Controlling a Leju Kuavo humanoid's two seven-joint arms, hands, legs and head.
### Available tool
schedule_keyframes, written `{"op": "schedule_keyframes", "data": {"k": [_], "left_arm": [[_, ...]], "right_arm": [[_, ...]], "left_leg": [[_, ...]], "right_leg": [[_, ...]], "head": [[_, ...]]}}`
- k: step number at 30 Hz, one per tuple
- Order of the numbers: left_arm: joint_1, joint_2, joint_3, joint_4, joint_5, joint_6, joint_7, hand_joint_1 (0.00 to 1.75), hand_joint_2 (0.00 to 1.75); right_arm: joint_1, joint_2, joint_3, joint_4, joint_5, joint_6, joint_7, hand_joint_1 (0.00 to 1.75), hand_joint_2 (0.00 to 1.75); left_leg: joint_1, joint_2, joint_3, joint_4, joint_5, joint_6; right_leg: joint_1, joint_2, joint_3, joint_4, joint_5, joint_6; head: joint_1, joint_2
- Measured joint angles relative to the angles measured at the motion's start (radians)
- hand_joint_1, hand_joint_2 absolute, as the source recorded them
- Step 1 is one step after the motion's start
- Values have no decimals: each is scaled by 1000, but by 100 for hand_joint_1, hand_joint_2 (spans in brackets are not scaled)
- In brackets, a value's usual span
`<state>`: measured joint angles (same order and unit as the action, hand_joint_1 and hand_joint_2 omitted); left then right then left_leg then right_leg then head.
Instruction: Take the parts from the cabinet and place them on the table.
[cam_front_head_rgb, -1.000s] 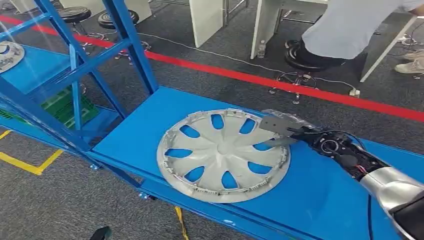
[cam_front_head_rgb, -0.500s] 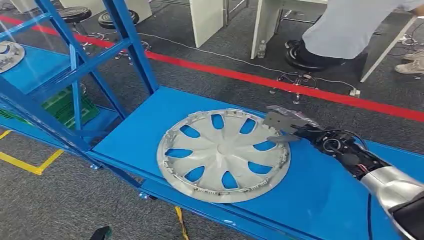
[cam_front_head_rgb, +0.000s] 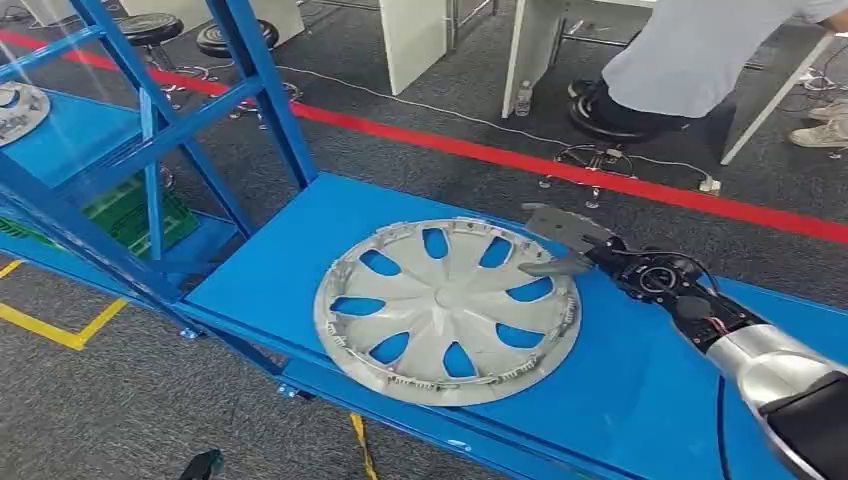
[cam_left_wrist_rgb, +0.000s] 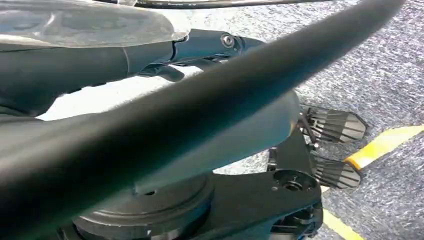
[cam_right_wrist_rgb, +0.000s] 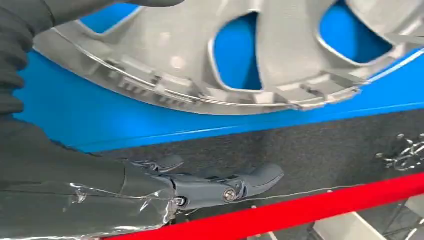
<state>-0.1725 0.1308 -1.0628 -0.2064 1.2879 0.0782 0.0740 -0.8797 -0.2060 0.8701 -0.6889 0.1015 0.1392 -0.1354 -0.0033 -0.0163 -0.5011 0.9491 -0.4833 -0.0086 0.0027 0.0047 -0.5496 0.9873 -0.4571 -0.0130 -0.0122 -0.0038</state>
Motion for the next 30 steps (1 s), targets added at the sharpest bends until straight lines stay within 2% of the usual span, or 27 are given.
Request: {"op": "schedule_keyframes", "data": {"k": [30], "left_arm": [[-9, 2, -10, 0, -5, 0, 1, 0, 0]], "right_arm": [[-8, 38, -40, 70, -91, 56, -21, 0, 175]], "left_leg": [[0, 0, 0, 0, 0, 0]], "right_leg": [[0, 0, 0, 0, 0, 0]], "head": [[0, 0]]}}
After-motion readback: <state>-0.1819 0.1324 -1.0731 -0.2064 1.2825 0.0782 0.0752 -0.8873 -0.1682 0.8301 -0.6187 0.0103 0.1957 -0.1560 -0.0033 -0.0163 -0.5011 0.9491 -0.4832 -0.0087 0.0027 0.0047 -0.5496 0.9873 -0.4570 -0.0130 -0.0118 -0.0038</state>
